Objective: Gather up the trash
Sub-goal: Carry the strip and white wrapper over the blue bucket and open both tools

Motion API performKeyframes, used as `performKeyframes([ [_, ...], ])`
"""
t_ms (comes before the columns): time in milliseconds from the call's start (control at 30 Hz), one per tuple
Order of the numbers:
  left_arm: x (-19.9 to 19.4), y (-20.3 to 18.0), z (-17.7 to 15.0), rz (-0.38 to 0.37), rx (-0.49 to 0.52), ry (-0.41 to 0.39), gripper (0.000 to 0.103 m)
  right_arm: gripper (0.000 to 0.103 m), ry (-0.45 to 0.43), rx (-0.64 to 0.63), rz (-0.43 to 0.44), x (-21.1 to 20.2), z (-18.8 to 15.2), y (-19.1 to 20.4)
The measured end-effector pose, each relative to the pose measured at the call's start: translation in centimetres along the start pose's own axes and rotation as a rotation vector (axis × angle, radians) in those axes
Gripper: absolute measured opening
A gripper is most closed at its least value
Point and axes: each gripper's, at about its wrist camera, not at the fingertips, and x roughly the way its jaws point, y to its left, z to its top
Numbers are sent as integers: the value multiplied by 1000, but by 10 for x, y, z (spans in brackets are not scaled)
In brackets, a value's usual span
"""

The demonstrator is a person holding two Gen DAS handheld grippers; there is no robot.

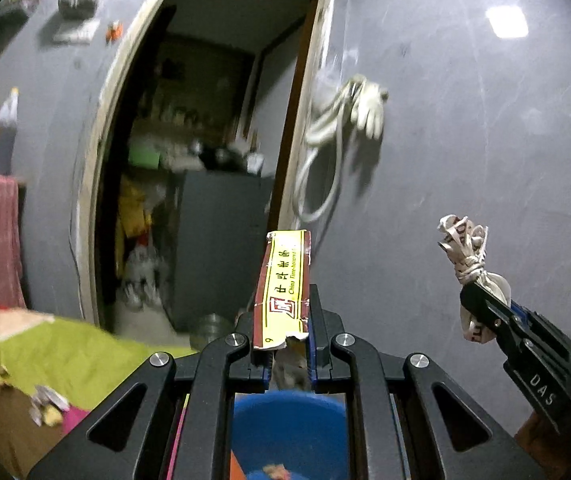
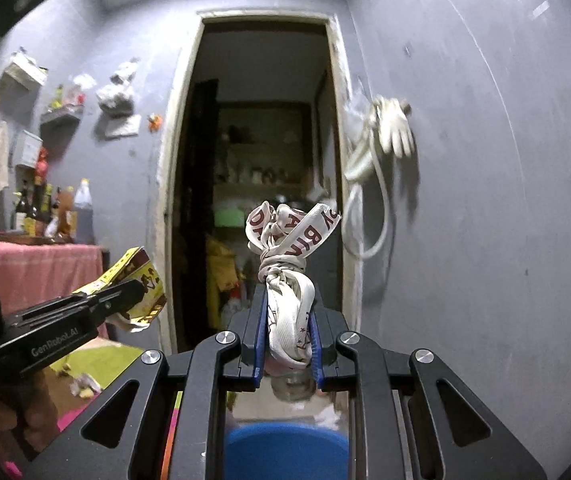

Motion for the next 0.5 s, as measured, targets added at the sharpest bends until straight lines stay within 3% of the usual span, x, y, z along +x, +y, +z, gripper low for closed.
performKeyframes([
  [233, 65, 15, -37, 10, -100, 244, 10, 17, 155, 48, -23, 35, -50, -17],
  [500, 103, 20, -75, 15, -123, 405, 11, 19, 321, 128, -22, 61, -93, -34],
])
